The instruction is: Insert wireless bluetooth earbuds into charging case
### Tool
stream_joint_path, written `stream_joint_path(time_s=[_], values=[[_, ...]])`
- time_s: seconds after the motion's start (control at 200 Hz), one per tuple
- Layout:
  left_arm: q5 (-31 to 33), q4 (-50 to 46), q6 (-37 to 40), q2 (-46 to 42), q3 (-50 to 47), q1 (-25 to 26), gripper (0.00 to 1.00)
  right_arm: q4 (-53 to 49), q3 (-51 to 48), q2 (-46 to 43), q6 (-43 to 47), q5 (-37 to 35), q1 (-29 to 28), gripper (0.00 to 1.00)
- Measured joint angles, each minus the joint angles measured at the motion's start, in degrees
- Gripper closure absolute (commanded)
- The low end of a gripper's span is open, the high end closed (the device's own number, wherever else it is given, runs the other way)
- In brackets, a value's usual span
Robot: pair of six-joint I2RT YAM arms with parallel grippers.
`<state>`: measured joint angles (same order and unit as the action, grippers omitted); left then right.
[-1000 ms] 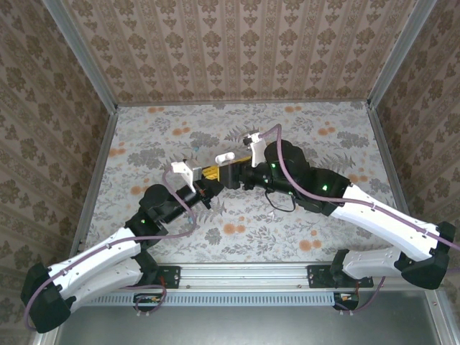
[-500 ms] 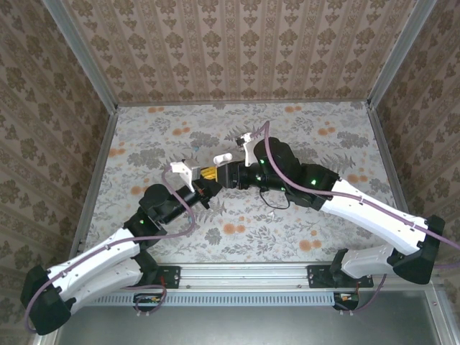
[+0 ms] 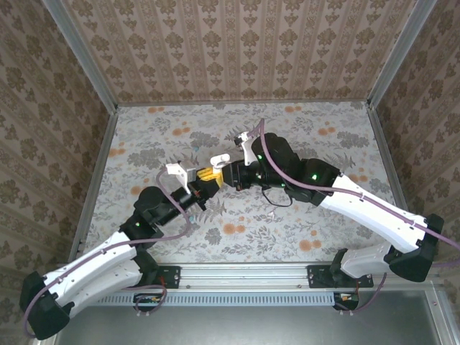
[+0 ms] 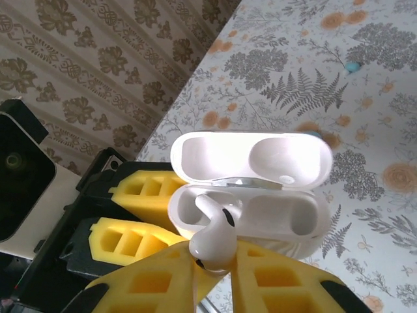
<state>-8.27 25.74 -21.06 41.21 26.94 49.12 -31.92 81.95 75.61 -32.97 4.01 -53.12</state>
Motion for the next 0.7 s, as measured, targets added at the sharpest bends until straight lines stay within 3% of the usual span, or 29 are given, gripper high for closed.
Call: stream_joint_path(time_s=[0.355, 0.705], values=[[-11.4, -3.6, -0.9, -0.7, 0.1, -4.8, 1.0, -13.2, 11.0, 3.2, 17.4, 4.5, 1.1, 0.87], [-20.7, -3.9, -2.3, -0.2, 1.1, -6.8, 1.0, -20.6, 12.4, 3.2, 31.3, 5.0, 1.1, 0.87]])
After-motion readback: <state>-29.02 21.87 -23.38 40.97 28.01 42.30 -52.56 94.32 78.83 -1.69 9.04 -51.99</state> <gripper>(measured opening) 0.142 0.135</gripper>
